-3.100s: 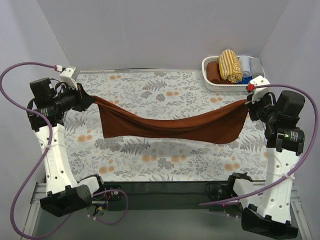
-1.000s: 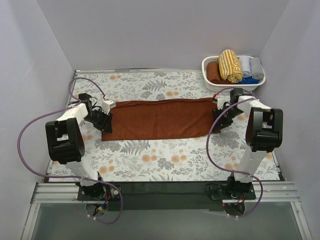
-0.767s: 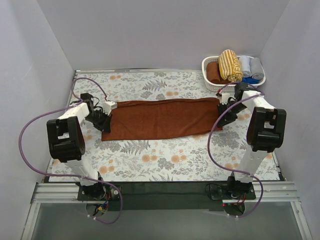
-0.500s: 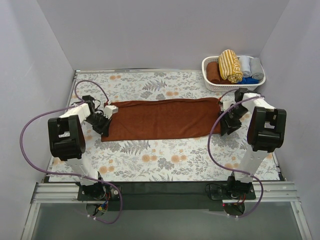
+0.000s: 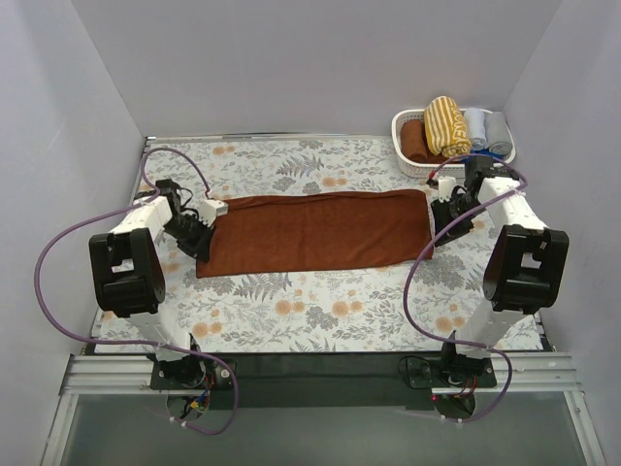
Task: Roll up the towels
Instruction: Flatten the towel
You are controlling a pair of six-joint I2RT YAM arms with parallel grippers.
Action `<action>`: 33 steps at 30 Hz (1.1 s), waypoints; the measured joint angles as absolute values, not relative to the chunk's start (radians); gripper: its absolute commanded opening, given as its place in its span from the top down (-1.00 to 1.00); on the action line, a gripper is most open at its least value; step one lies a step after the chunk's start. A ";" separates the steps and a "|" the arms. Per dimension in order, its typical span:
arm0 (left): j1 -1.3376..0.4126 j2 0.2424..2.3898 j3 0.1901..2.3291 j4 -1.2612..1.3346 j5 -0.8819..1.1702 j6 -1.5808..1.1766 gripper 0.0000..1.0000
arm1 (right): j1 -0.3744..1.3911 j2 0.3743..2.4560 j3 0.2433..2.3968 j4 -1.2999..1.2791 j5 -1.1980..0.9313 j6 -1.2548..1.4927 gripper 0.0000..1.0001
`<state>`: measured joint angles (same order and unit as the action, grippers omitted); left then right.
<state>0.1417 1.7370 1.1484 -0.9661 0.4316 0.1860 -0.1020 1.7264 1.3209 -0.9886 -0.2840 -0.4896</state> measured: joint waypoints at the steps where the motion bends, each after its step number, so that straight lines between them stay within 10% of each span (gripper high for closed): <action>1: 0.142 1.737 1.155 -0.965 0.436 0.184 0.81 | -0.098 1.724 1.330 -0.984 -0.298 -0.485 0.63; 33: 0.142 1.741 1.126 -0.923 0.462 0.140 0.79 | -0.044 1.683 1.208 -0.836 -0.294 -0.476 0.63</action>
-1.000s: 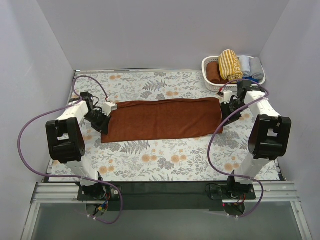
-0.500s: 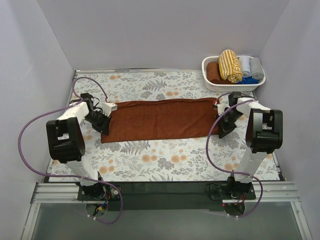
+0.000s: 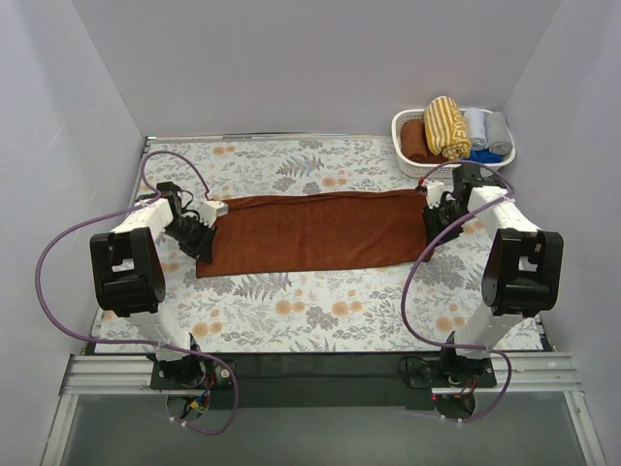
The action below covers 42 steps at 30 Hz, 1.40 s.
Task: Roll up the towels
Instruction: Flatten the towel
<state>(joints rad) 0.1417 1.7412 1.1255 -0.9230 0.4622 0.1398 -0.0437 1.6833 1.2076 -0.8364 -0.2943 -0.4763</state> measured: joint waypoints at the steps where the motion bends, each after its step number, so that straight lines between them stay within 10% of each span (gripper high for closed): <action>1: 0.142 1.741 1.126 -0.923 0.463 0.138 0.79 | -0.044 1.692 1.213 -0.835 -0.294 -0.477 0.63; 42: 0.154 1.593 0.892 -0.860 0.329 0.194 1.00 | -0.015 1.642 0.953 -0.641 -0.020 -0.648 0.77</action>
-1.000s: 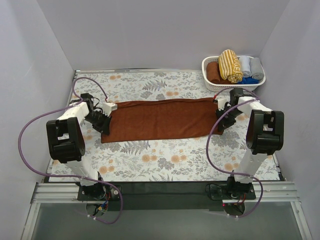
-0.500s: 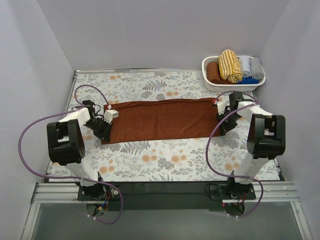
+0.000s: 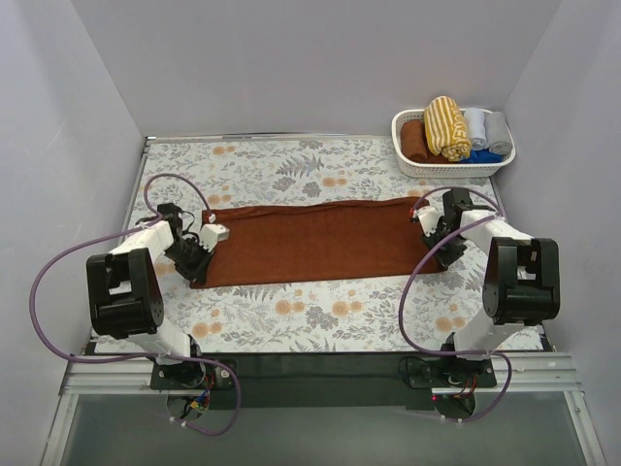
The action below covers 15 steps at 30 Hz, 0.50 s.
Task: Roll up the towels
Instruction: Flatten the towel
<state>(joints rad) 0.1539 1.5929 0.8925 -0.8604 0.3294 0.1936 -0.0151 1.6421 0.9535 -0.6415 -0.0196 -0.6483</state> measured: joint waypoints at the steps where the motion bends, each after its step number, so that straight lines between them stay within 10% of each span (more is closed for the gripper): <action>1: 0.154 1.585 0.884 -0.865 0.326 0.201 1.00 | -0.009 1.628 0.937 -0.639 -0.013 -0.658 0.77; 15: 0.162 1.554 0.847 -1.040 0.319 0.296 0.92 | 0.086 1.499 0.799 -0.818 -0.001 -0.723 0.30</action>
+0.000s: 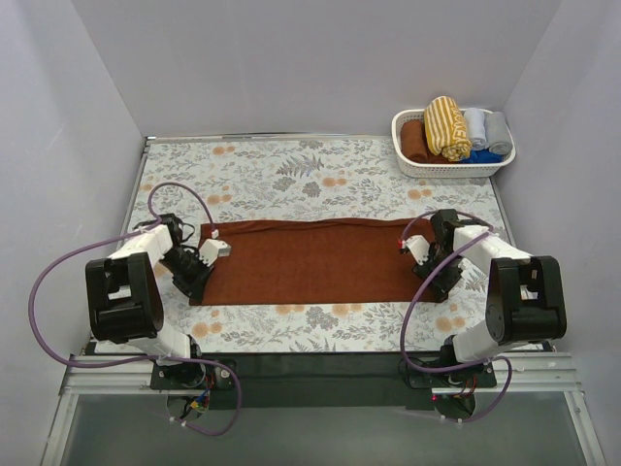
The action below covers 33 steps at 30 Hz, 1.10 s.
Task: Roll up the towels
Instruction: Flatten the towel
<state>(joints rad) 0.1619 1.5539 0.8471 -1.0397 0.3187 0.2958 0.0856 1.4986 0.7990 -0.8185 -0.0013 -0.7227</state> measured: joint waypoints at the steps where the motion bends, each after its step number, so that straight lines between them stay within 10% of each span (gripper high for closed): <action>1: 0.162 1.554 0.853 -1.054 0.327 0.302 0.85 | 0.087 1.501 0.802 -0.844 -0.020 -0.720 0.20; 13: 0.162 1.611 1.308 -1.163 0.522 0.278 0.32 | 0.074 1.533 1.240 -0.990 -0.190 -0.654 0.12; 33: 0.162 1.762 1.435 -1.073 0.629 0.114 0.27 | -0.020 2.099 1.683 -0.873 -0.208 -0.474 0.08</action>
